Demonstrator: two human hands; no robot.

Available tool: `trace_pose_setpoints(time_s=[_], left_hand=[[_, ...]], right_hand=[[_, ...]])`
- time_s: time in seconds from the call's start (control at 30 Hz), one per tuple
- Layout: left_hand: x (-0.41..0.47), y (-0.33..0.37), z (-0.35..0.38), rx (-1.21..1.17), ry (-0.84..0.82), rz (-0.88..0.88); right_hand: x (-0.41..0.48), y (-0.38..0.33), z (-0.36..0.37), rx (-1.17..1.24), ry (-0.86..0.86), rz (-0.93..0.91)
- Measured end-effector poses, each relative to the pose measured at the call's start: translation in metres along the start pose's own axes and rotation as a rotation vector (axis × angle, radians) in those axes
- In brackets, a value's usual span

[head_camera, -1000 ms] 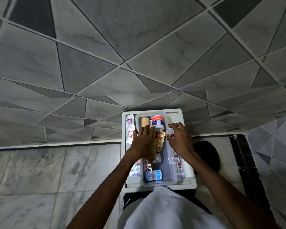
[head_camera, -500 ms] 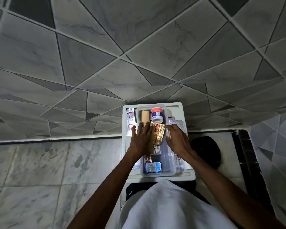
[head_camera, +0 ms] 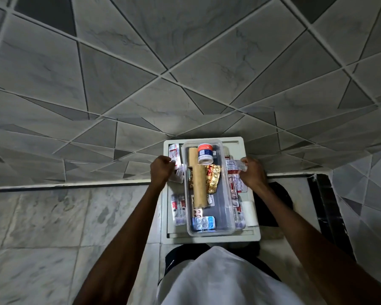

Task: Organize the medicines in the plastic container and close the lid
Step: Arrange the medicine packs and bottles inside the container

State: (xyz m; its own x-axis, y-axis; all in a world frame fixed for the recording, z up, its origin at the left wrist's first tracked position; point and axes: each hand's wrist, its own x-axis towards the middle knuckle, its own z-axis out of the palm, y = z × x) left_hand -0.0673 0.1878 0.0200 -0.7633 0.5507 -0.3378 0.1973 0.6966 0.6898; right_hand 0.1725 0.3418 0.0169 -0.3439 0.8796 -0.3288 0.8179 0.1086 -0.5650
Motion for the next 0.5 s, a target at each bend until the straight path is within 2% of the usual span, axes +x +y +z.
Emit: trace_pose_setpoints(time_s=[0.13,0.27,0.37,0.5], left_hand=[[0.025,0.004,0.009,0.021,-0.015,0.001],[0.047,0.006,0.024,0.172,-0.057,-0.027],[0.044,0.021,0.026,0.207,-0.018,-0.063],[0.038,0.035,0.026,0.267,0.011,-0.076]], right_hand=[[0.011,0.002,-0.006,-0.057,-0.146,-0.003],[0.022,-0.001,-0.007,-0.234,-0.279,-0.010],[0.025,-0.002,-0.005,-0.286,-0.258,0.025],[0.029,0.005,-0.004,-0.238,-0.183,0.020]])
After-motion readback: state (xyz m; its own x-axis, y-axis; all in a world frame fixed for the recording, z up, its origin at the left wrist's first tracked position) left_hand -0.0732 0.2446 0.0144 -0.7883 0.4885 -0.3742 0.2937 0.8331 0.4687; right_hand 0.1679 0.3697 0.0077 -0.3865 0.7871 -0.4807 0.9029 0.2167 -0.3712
